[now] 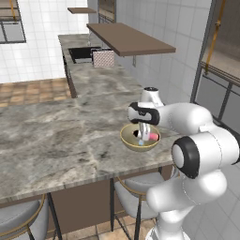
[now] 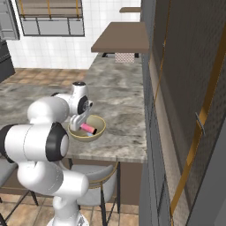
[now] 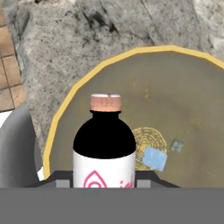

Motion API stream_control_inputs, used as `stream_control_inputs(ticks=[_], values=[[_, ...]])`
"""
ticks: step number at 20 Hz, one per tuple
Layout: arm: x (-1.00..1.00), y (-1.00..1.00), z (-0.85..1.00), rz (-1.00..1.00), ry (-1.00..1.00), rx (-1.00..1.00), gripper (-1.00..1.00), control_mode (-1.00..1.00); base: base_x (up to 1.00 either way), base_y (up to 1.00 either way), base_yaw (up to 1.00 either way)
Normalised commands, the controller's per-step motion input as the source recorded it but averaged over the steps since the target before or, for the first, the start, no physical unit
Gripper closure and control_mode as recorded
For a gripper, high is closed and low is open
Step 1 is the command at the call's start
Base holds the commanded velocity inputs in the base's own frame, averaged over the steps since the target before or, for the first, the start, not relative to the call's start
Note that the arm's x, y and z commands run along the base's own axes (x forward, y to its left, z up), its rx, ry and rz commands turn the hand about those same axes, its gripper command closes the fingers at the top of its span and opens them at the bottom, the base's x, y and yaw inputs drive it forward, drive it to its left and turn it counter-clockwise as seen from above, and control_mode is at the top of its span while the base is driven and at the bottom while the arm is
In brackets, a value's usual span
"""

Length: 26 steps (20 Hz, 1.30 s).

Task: Open the fridge, grab two sodas, and place both sodas inside the bowl with ice on the dining counter.

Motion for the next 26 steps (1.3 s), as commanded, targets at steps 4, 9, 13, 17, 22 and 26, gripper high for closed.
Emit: stream_control_inputs(ticks=[4, 9, 13, 17, 22, 26], values=[[0.00, 0.20, -0.16, 0.00, 0.00, -0.01, -1.00, -1.00, 0.00, 0.00, 0.00], [0.00, 0.01, -0.02, 0.02, 0.00, 0.00, -1.00, -1.00, 0.00, 0.00, 0.00], [0.00, 0.00, 0.02, 0.01, -0.01, 0.00, -1.00, -1.00, 0.00, 0.00, 0.00], [-0.07, -0.04, 0.44, 0.00, -0.06, 0.00, -1.00, -1.00, 0.00, 0.00, 0.00], [-0.23, 0.00, 0.81, 0.00, -0.08, 0.00, -1.00, -1.00, 0.00, 0.00, 0.00], [-0.51, 0.00, 0.79, -0.03, -0.08, 0.00, -1.00, -1.00, 0.00, 0.00, 0.00]])
